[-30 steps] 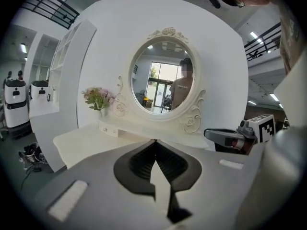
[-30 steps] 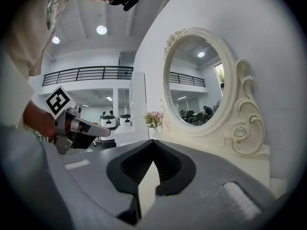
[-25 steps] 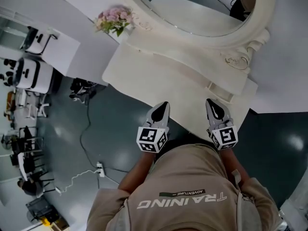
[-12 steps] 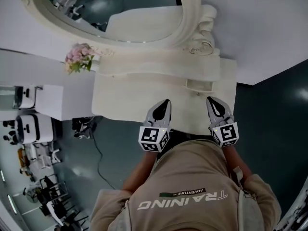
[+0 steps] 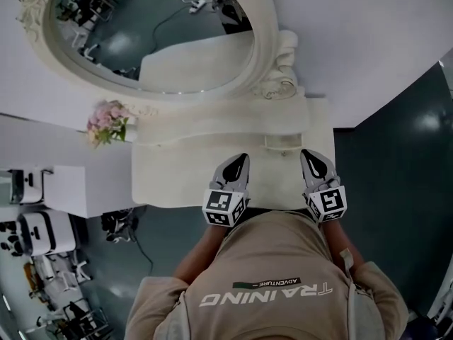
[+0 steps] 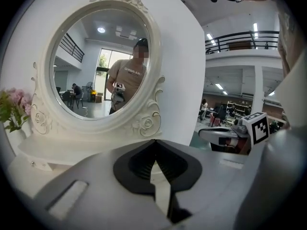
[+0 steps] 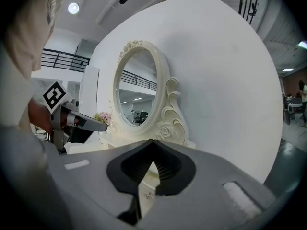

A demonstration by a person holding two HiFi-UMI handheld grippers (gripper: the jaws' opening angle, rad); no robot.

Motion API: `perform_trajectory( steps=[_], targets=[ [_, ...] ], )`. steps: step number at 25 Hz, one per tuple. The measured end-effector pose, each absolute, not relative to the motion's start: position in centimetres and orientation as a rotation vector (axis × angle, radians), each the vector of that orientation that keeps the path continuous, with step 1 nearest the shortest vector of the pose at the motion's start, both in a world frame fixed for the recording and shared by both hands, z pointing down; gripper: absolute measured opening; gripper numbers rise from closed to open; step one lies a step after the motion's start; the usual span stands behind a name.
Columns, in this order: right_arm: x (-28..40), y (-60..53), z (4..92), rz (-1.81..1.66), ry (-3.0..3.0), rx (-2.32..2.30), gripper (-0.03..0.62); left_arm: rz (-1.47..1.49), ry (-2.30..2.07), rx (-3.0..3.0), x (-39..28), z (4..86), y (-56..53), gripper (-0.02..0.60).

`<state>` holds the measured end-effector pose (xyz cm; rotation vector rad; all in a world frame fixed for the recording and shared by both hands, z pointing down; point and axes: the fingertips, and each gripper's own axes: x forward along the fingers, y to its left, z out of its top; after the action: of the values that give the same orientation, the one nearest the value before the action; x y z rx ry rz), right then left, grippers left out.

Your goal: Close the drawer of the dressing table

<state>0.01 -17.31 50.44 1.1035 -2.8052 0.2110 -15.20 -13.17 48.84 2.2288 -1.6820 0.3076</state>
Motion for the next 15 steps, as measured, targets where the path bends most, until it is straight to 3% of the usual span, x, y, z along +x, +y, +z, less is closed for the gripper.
perform_trajectory(
  steps=[7, 15],
  targets=[
    [-1.6, -17.8, 52.9, 0.189, -2.66, 1.052, 0.003, 0.261, -1.562, 2.335, -15.5, 49.1, -14.1, 0.018],
    [-2.2, -16.6, 56.1, 0.396, -2.548, 1.101, 0.003, 0.222, -1.477, 2.34, -16.6, 50.6, -13.7, 0.018]
  ],
)
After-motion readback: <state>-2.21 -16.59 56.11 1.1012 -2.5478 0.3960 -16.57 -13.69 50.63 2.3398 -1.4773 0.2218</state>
